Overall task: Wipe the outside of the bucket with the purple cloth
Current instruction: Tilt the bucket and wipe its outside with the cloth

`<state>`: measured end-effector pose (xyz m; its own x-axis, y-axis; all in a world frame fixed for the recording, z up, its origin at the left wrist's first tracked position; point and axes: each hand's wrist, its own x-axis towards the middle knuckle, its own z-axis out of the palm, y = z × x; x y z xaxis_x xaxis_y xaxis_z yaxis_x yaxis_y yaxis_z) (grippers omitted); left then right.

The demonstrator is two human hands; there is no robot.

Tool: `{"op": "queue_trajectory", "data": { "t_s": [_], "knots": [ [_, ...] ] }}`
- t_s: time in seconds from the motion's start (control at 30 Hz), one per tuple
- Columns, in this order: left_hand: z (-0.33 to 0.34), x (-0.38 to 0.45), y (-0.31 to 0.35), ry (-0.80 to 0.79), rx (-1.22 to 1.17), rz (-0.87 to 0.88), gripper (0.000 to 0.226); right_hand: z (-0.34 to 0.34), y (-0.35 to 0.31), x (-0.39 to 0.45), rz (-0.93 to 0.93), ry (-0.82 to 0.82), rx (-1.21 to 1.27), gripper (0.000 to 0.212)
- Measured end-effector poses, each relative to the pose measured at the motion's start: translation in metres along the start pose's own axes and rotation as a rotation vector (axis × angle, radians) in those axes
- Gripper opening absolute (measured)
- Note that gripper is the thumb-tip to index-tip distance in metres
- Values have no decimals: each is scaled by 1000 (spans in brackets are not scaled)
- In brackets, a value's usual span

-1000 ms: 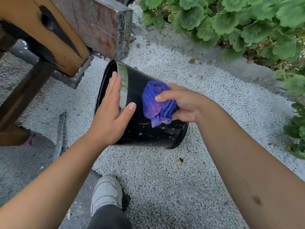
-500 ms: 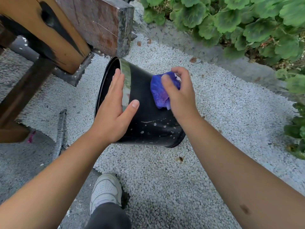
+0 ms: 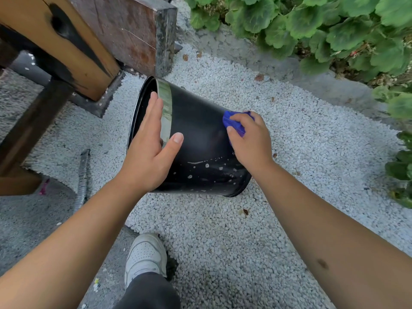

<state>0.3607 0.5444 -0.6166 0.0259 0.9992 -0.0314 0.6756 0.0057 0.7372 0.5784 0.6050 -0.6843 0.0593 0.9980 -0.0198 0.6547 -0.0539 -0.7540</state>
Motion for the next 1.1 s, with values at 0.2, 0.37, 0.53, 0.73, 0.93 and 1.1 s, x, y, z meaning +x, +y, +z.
{"op": "queue_trajectory", "data": {
  "t_s": [0.2,0.37,0.53,0.73,0.93,1.1],
  "knots": [
    [-3,2,-7,41,8,44,82,6,-72,-30,-234,57,259,26],
    [-6,2,-14,26,-54,55,99,40,-104,-79,-422,36,135,37],
    [-9,3,-13,-8,15,73,106,38,-72,-71,-441,60,-30,33],
    [-10,0,-13,58,-28,59,95,24,-25,-55,-88,80,-74,38],
    [-5,-13,-15,156,-316,-3,68,18,7,-46,63,83,-96,40],
    [-8,-41,-33,-16,-184,65,72,13,15,-41,122,66,-58,41]
  ]
}}
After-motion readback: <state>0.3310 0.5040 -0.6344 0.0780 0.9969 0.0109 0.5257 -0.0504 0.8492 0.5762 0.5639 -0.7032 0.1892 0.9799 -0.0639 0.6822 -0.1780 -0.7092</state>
